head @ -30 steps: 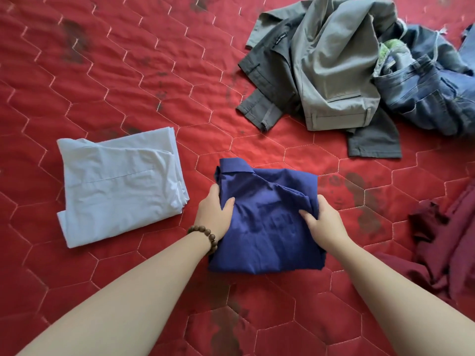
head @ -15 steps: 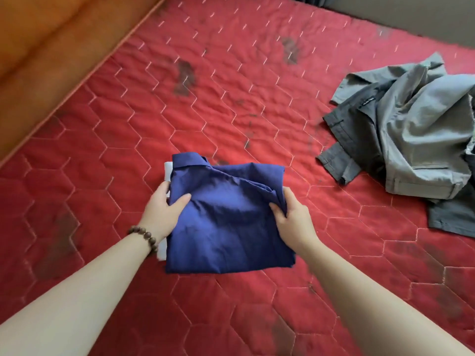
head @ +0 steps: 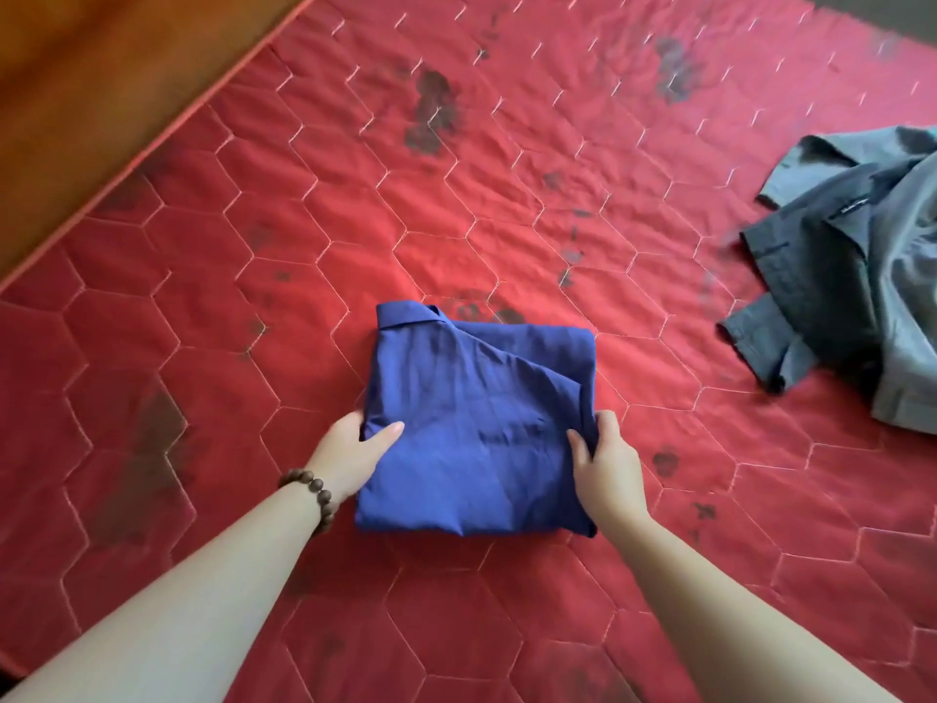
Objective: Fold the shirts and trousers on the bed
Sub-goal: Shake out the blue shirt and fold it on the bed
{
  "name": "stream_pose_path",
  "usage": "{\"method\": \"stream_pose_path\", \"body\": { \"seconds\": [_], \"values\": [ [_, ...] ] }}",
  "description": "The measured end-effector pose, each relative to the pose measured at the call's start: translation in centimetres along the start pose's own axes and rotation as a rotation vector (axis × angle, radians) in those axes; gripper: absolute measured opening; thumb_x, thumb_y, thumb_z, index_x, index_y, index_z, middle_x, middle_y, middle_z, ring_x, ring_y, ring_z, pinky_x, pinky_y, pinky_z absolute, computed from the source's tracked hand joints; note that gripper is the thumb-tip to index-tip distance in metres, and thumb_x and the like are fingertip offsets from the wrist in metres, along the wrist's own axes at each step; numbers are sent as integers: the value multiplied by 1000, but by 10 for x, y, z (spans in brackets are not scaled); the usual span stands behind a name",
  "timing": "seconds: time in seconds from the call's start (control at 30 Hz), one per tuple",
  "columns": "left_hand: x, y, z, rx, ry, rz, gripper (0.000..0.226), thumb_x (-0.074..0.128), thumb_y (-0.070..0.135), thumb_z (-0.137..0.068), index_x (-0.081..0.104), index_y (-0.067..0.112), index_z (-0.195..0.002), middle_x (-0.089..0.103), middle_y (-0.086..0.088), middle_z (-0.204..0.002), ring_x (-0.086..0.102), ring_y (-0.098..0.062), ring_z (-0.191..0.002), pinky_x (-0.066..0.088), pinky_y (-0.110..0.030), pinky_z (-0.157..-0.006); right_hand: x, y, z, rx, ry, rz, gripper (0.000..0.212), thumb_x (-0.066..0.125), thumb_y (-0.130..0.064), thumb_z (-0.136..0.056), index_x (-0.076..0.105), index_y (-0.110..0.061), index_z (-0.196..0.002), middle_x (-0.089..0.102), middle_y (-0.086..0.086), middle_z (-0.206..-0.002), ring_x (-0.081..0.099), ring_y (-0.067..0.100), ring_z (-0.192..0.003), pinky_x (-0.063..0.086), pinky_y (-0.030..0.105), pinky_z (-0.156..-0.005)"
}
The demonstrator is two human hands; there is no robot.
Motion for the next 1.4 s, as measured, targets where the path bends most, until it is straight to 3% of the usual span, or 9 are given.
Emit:
{"method": "stream_pose_path", "body": {
  "seconds": [0.17,0.3,0.47,0.6,0.8,1.03,1.1,1.23,1.4],
  "values": [
    [-9,3,17,-77,222,-225,42,61,43,-88,53,6,-105,62,-10,-97,61,-35,-97,42,-34,-73,-3,8,-2,71,3,-9,38,55,-32,-95,44,-15,-127,60,9,-107,56,35,-106,36,34,-74],
    [-12,63,39,494,555,-557,44,47,36,-86,54,6,-118,55,-16,-121,51,-35,-114,42,-46,-92,-18,-37,8,-309,377,322,49,54,-32,-91,49,-8,-133,48,18,-133,44,35,-122,37,48,-100],
    [47,78,11,738,297,-1012,73,42,50,-84,36,12,-146,24,-13,-156,16,-31,-146,19,-55,-114,58,-72,17,-750,142,666,56,46,-42,-89,51,-15,-137,44,10,-146,33,29,-139,22,59,-110],
    [65,53,-27,600,175,-1102,88,31,73,-80,25,22,-151,10,-12,-160,8,-40,-145,13,-57,-115,75,-36,-9,-595,18,781,61,37,-59,-90,37,-32,-145,27,3,-157,18,28,-146,13,62,-113],
    [72,48,-35,617,211,-1087,89,32,76,-81,20,25,-152,10,-13,-160,7,-41,-145,11,-56,-116,71,-24,-12,-489,132,704,64,36,-61,-91,24,-38,-149,13,1,-161,6,26,-148,5,57,-117],
    [58,57,-45,462,-48,-684,73,20,66,-82,19,38,-149,1,10,-161,-8,-15,-147,-3,-46,-119,68,-20,-23,-361,-93,661,67,7,-67,-87,1,-43,-150,-20,1,-157,-15,22,-147,-11,47,-117],
    [40,72,-33,483,21,-468,59,35,48,-87,43,28,-142,23,6,-157,9,-19,-147,13,-51,-117,52,-28,-15,-388,-26,644,68,11,-62,-89,12,-35,-151,-11,4,-159,-7,23,-148,-9,47,-118],
    [35,82,37,815,384,-653,35,52,15,-79,69,15,-108,54,-8,-136,42,-30,-130,35,-49,-105,41,-50,34,-678,183,562,55,41,-38,-93,45,-10,-141,31,13,-154,22,29,-145,12,55,-116],
    [96,23,50,780,71,-1109,64,37,54,-89,35,27,-147,18,-12,-159,15,-34,-146,20,-56,-114,68,-18,36,-675,51,759,57,41,-47,-93,44,-19,-143,34,8,-153,25,28,-144,17,56,-115]
  ]
}}
Point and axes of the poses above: each hand's wrist, its own z-axis away from the middle knuckle, its own x-axis out of the palm, y = z × x, the point moved 8 cm from there along -z, towards the middle knuckle
